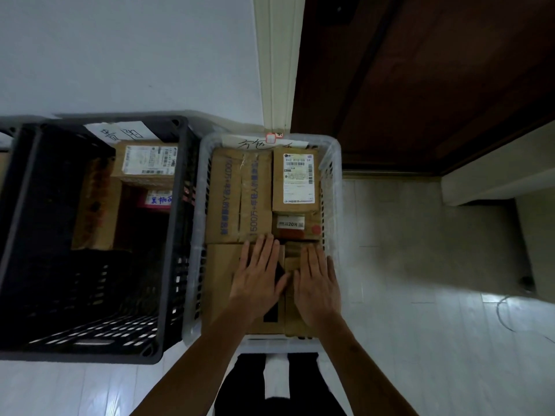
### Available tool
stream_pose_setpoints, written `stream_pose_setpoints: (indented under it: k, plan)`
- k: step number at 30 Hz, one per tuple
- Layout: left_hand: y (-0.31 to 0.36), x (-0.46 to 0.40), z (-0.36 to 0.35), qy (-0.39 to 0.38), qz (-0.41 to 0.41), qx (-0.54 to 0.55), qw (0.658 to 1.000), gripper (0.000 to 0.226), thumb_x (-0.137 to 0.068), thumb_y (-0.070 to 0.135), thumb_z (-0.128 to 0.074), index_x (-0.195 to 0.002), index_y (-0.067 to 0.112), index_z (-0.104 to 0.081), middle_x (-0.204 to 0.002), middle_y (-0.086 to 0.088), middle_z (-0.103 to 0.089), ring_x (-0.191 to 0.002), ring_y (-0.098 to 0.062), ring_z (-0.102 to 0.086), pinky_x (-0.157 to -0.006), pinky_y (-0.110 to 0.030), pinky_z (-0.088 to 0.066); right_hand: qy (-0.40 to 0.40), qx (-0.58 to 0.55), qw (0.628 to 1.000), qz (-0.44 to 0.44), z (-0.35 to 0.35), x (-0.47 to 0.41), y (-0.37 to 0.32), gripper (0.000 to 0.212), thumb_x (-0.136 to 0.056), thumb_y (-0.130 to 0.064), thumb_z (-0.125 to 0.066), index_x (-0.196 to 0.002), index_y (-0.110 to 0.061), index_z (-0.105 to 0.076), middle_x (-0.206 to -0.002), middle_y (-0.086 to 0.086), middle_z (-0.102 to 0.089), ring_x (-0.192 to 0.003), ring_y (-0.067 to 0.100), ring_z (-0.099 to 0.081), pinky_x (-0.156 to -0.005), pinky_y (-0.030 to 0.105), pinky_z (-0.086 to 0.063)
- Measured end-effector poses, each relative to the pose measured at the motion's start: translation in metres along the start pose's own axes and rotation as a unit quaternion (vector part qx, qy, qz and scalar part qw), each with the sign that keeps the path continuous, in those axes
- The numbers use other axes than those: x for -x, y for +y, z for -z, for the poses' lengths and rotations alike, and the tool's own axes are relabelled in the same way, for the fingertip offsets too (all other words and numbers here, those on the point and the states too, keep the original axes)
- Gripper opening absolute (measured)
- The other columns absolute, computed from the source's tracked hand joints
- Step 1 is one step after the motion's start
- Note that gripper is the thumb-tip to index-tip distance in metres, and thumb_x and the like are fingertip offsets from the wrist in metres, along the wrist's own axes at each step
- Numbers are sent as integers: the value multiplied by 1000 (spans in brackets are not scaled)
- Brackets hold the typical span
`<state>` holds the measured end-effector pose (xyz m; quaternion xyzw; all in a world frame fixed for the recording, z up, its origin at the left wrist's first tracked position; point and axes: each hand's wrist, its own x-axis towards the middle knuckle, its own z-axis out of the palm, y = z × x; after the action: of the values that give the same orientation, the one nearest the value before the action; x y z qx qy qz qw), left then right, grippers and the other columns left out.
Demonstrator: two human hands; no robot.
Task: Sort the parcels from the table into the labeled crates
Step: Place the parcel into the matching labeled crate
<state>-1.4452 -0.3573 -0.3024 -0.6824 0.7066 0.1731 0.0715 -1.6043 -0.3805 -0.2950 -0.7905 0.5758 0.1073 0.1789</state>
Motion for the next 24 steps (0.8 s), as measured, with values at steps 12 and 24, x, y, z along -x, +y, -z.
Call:
stream_pose_setpoints:
  k: [12,24]
  plan:
    - [-16,23,-12,0,22,0,1000,73,-103,59,-18,-157,10,-18,-164,-13,-15,-153,-27,-7,-120,-53,-9,42,-15,999,14,-16,14,-7,66,-106,-49,-11,-151,-5,-28,-156,20,-42,-146,36,-38,-121,52,-15]
    - [-17,23,-5,-22,22,2,1000,73,-103,58,-13,-157,10,-20,-164,-13,-15,-153,-28,-9,-120,-52,-8,41,-3,999,16,-14,11,-13,62,-103,-45,-28,-149,-4,-33,-151,21,-47,-143,37,-42,-119,51,-15]
